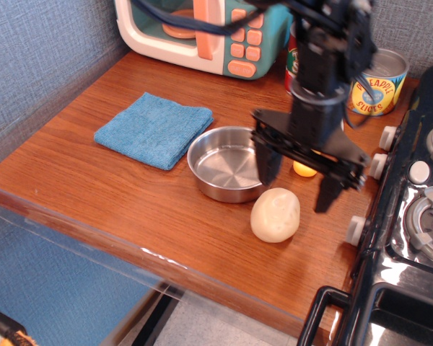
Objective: Pick up the potato and put it on the left hand corner of the table.
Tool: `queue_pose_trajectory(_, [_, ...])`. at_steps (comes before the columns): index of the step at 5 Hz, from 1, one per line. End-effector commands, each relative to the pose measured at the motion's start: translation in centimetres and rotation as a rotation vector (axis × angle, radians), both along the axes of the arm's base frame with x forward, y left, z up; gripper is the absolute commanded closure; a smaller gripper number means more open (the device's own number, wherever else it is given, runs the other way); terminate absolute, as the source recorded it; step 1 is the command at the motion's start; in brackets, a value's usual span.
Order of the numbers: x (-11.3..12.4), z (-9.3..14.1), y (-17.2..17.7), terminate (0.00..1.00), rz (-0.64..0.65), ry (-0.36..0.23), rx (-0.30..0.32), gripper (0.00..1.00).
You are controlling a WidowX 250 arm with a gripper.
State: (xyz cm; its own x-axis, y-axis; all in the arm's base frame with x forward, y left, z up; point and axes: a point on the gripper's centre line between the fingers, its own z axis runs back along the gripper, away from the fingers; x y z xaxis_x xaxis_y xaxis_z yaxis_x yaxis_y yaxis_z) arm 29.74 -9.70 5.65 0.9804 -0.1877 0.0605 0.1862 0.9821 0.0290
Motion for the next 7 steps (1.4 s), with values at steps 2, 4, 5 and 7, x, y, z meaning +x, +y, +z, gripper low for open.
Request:
queue_pose_trajectory(2, [-0.4, -1.9, 1.0, 0.0, 0.062, -0.003, 0.046, 0.0])
queue_pose_trajectory(4, [-1.1, -1.5, 1.4, 0.0, 0.078, 0.004, 0.05, 0.0])
queue_pose_trajectory(5, [-1.6, -1.5, 1.5, 0.0, 0.082, 0.011, 0.044, 0.0])
queue_pose_trajectory(7, [-1.8, -1.8, 1.5, 0.0, 0.112, 0.025, 0.028, 1.0])
